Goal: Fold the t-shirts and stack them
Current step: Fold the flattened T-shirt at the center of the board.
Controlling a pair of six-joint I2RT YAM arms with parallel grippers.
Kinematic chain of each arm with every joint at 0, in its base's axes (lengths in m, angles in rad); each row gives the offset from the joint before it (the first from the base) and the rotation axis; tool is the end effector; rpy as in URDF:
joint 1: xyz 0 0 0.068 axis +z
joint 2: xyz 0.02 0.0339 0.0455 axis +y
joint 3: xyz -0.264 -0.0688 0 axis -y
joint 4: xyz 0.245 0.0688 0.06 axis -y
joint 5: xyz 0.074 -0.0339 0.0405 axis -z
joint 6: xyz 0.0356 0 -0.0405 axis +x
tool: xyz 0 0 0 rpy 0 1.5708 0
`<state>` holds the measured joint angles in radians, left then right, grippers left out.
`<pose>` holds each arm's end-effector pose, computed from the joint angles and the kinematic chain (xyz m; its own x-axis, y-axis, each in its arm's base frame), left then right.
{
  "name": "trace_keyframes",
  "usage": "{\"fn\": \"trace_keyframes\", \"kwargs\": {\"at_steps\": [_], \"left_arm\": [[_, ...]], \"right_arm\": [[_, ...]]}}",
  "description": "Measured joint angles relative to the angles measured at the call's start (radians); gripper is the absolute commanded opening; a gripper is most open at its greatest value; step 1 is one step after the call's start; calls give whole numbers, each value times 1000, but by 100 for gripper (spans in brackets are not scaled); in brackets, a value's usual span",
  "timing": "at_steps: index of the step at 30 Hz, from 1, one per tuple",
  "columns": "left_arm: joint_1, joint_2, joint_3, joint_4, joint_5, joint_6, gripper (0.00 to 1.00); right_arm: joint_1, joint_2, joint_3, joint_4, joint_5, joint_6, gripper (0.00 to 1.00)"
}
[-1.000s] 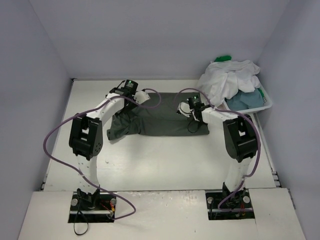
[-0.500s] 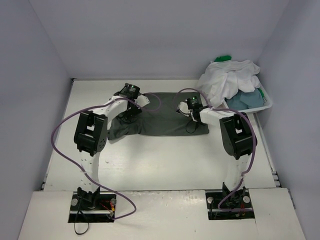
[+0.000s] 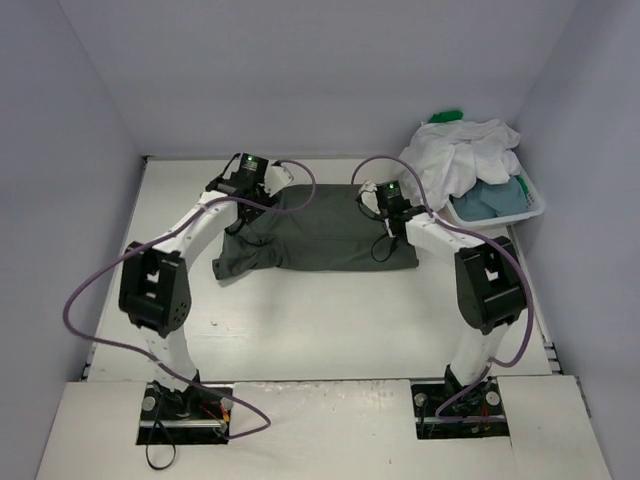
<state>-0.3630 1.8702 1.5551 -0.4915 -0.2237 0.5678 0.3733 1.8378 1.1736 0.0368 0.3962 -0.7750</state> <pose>0.3998 -0.1434 0.2684 -0.4600 0.7356 -0.4972 0.5339 0.6766 0.5071 0.3831 0.1353 0.2016 -0.3587 -0.8337 -0.4198 -0.4150 0.5453 -0.7283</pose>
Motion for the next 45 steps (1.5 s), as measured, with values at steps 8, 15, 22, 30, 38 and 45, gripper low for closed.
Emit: {"fn": "trace_keyframes", "kwargs": {"at_steps": [8, 15, 22, 30, 38, 45], "left_arm": [[-28, -288, -175, -63, 108, -32, 58], [-29, -303, -377, -127, 187, -45, 57], [-27, -269, -413, -81, 171, -43, 57], [17, -189, -413, 19, 152, -33, 30], [77, -129, -410, 25, 247, -55, 13], [80, -129, -386, 24, 315, -68, 9]], "right_arm": [[46, -82, 0, -114, -116, 74, 0], [80, -71, -80, -180, -178, 97, 0], [88, -58, -93, -187, -196, 110, 0], [88, -53, -114, -182, -196, 114, 0], [92, 2, -115, -167, -196, 114, 0], [100, 11, -115, -156, -177, 116, 0]]}}
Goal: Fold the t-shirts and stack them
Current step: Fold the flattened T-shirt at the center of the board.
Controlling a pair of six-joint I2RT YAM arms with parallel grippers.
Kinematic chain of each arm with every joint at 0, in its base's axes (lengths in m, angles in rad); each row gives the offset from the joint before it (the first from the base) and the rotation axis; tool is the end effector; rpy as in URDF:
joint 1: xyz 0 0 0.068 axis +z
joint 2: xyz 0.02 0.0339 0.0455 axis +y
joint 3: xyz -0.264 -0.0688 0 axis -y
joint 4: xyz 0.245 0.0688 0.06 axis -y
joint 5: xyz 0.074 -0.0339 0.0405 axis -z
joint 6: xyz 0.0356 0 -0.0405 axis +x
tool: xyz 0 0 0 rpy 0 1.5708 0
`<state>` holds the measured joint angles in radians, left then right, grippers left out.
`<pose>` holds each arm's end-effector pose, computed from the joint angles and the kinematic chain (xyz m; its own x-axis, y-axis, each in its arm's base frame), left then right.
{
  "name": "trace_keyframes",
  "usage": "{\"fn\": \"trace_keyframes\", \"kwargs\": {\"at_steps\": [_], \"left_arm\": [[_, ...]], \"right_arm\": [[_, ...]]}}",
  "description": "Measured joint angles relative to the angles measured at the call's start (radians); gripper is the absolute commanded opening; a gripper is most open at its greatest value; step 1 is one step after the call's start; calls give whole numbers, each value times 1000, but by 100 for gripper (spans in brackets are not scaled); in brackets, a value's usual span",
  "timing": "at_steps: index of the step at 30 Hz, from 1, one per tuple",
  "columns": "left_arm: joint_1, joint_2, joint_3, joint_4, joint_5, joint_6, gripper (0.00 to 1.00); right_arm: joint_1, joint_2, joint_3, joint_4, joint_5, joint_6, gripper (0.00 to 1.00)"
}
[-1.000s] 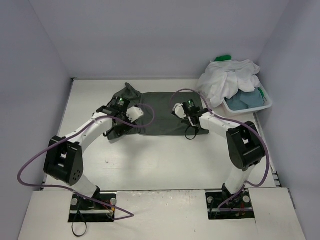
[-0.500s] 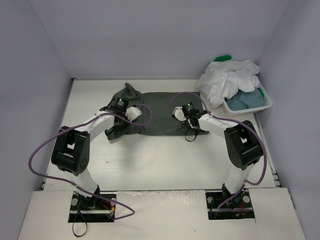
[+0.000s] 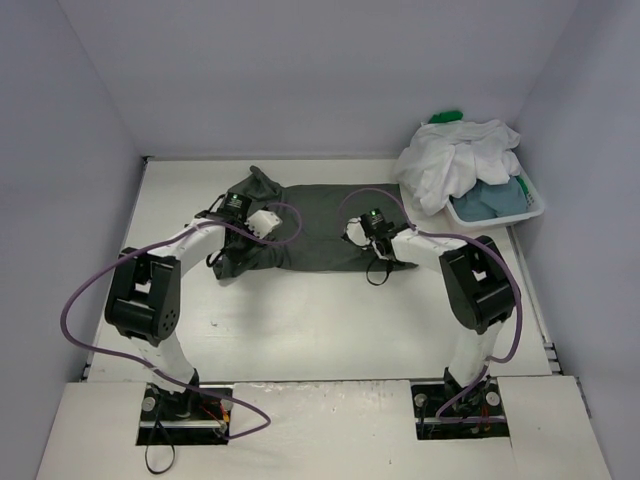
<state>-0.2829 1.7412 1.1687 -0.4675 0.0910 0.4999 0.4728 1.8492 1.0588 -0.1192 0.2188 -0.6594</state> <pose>0.3435 -0.1032 0.1970 -0.5724 0.6635 -0.4818 0.6797 0.7126 0.1739 0.3368 0.1636 0.1496 -0.3557 -0.8537 -0.3804 -0.6880 0.5147 -0.5116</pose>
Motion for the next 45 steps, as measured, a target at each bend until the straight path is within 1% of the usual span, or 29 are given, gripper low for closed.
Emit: {"fn": "trace_keyframes", "kwargs": {"at_steps": [3, 8, 16, 25, 31, 38, 43, 45], "left_arm": [[3, 14, 0, 2, -7, 2, 6], [8, 85, 0, 14, -77, 22, 6], [8, 93, -21, 69, -194, 53, 6], [8, 90, -47, 111, -246, 79, 6], [9, 59, -98, 145, -258, 102, 6], [13, 1, -157, 119, -243, 102, 6], [17, -61, -185, 24, -213, 102, 6], [21, -88, -185, -20, -194, 102, 9]], "right_arm": [[6, 4, 0, 3, 11, 2, 0], [13, 6, 0, 6, 24, 1, 0], [16, 8, -1, 10, 29, -2, 0], [31, 15, -16, 33, 70, -34, 0], [43, 20, -26, 48, 100, -48, 0], [60, 6, -60, 77, 126, -64, 0], [98, -51, -101, -5, 88, -69, 0], [125, -82, -121, -58, 62, -66, 0]]}}
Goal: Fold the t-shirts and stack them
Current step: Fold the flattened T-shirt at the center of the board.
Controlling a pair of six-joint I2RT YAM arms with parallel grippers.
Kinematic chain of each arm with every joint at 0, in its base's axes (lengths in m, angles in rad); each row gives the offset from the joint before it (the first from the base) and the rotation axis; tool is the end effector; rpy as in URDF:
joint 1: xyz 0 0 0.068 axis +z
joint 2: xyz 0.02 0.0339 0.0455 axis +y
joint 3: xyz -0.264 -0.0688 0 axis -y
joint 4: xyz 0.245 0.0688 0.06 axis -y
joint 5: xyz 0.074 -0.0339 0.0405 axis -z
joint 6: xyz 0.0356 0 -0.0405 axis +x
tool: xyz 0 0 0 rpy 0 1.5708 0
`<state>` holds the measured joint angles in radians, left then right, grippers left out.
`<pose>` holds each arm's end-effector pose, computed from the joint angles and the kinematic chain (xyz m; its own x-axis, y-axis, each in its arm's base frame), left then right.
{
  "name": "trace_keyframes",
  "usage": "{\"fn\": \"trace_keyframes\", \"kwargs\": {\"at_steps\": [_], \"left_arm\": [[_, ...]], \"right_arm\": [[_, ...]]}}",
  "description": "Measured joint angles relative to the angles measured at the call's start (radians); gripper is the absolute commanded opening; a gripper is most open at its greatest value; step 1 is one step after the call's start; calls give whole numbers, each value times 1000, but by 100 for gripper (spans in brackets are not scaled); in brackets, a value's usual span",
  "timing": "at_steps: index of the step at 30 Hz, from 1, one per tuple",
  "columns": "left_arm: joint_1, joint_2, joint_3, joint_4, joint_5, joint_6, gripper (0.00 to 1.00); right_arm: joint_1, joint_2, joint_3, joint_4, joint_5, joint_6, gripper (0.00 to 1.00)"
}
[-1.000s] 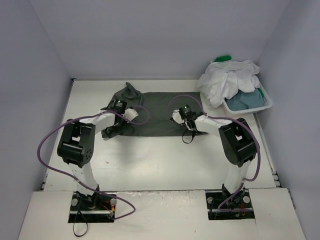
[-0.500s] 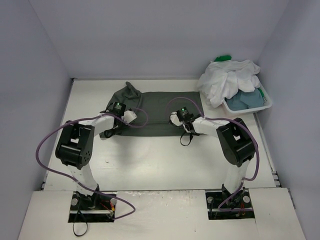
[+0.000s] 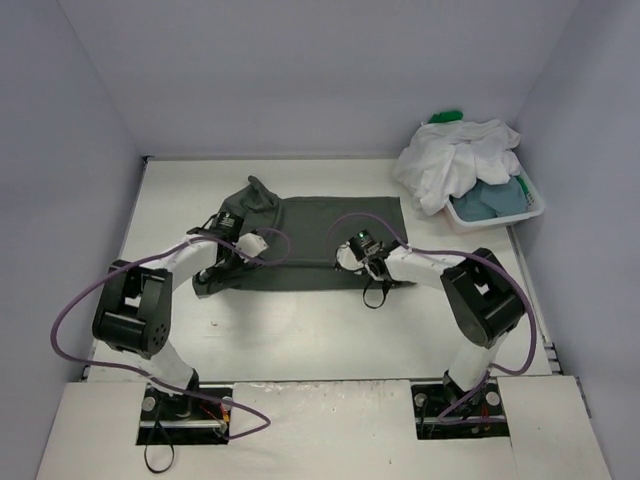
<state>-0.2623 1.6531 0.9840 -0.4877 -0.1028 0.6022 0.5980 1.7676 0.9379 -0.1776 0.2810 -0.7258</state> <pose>0.3053 -0.0782 0.1715 -0.6051 0.7459 -0.2783 0.6806 0.6660 0.3053 0.2858 0.1827 0.1407 -0.2448 -0.9384 -0.2439 -0.7768 0.3404 -0.5299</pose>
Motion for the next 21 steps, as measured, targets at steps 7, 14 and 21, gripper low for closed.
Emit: {"fn": "trace_keyframes", "kwargs": {"at_steps": [7, 14, 21], "left_arm": [[4, -169, 0, -200, 109, 15, 10], [4, -320, 2, -332, 154, 38, 33], [17, -339, 126, -357, 137, 23, 36]], "right_arm": [[98, -101, -69, -146, -83, 35, 5], [104, -142, -81, -194, -98, 71, 30], [73, -192, 89, -225, -97, 89, 37]]}}
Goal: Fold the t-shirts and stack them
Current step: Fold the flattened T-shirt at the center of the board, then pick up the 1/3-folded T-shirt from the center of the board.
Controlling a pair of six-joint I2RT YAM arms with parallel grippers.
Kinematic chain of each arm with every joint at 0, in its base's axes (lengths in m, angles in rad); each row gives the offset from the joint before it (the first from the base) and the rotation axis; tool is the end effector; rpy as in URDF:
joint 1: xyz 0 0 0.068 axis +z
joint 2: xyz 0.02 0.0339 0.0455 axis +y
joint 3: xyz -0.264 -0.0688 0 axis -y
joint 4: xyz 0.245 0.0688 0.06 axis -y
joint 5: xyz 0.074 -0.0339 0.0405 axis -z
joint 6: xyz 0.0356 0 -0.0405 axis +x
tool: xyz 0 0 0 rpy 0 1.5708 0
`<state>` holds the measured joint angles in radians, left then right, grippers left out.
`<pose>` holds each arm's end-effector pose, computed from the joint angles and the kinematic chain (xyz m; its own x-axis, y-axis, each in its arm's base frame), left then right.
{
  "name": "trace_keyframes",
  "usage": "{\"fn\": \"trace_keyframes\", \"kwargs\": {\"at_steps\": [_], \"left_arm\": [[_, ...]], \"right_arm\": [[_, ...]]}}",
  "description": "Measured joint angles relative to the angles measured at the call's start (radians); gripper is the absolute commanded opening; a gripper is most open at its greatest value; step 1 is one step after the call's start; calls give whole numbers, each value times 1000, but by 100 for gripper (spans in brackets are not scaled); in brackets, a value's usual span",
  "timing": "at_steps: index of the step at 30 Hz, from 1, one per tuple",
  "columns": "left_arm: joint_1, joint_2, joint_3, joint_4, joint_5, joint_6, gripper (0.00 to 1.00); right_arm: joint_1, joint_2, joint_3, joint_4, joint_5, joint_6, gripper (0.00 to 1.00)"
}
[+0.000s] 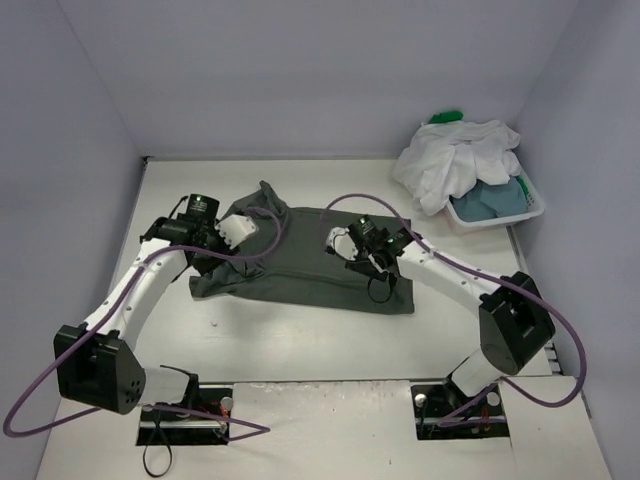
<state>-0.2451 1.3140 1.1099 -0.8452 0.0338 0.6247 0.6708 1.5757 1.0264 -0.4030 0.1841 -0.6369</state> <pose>0.2516 -0.0642 0.2829 -0.5309 0.7353 -0.4212 0.7019 0.6601 0.2676 0.2585 0.1968 0.2120 -0.1991 -0.9044 -0.3774 -0.8040 0.3710 -0.4647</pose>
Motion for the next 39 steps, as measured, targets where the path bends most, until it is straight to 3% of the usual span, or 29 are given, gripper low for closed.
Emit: {"fn": "trace_keyframes", "kwargs": {"at_steps": [9, 18, 29, 39], "left_arm": [[4, 117, 202, 73, -5, -71, 36], [9, 468, 484, 138, 8, -150, 37], [40, 676, 752, 128, 68, -222, 63], [49, 800, 880, 98, 127, -269, 67]], "right_arm": [[-142, -30, 130, 61, -14, 4, 37], [-376, 212, 266, 149, -89, 1, 38], [-506, 418, 493, 187, -283, 2, 43], [-569, 578, 554, 160, -406, 2, 44]]}}
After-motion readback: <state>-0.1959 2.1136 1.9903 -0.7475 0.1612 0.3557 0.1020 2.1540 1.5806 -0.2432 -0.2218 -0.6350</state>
